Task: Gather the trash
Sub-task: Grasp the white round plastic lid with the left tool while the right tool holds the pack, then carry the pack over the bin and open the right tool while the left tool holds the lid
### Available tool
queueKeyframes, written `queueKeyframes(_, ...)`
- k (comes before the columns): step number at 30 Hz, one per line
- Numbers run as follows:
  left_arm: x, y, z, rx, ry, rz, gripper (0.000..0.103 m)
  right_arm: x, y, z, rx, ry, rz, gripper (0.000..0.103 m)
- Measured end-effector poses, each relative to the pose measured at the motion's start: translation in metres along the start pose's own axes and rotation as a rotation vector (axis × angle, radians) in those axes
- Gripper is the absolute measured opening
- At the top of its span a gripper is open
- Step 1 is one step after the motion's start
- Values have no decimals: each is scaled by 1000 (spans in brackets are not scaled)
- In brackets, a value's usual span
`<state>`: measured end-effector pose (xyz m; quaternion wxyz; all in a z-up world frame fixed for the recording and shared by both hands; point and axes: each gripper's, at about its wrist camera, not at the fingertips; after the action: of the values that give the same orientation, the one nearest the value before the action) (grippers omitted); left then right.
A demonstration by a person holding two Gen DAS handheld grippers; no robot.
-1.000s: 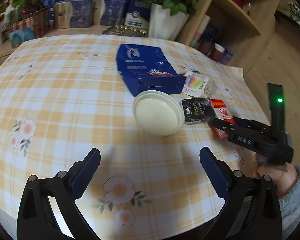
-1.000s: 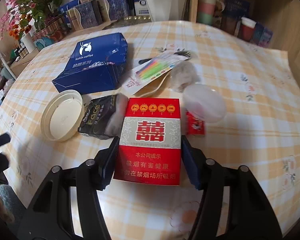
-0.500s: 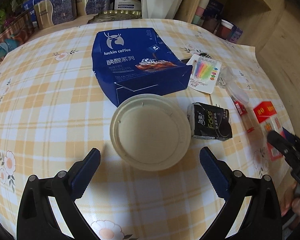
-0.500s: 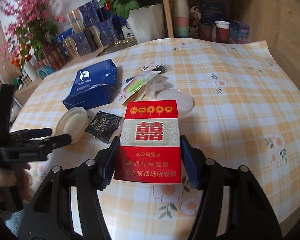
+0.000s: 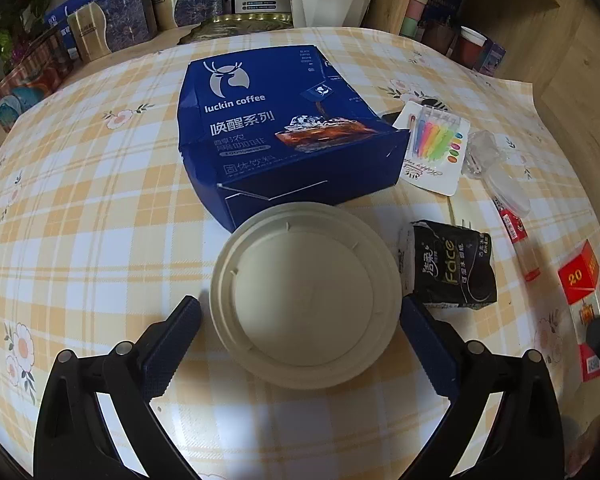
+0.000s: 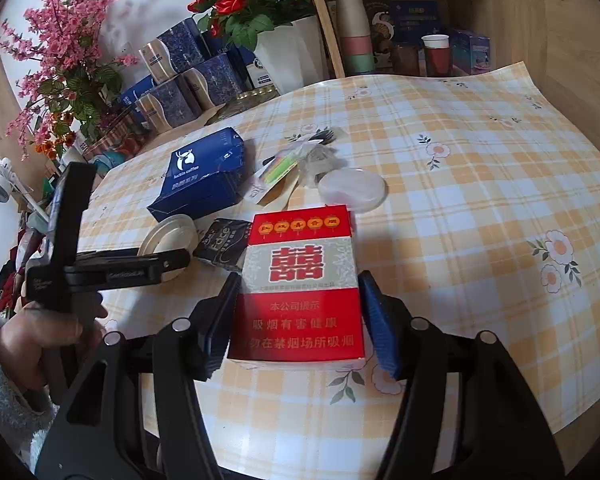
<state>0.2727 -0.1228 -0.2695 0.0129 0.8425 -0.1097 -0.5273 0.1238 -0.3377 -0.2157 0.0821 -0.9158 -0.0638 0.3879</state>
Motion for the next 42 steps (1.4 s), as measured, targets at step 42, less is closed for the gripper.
queueKeyframes(42,-206,-69,197,-75,142,234,83,-80,-81,112,-170,-164,-132,60)
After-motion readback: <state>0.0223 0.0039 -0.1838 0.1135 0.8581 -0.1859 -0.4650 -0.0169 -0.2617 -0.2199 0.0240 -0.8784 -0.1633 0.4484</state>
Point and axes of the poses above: each gripper's, at about its wrist camera, not at the fingertips, and x roughly the way its jaws point, y to its right, z to its underside, and after that the axes turned 9 degrees about -x, right-handed
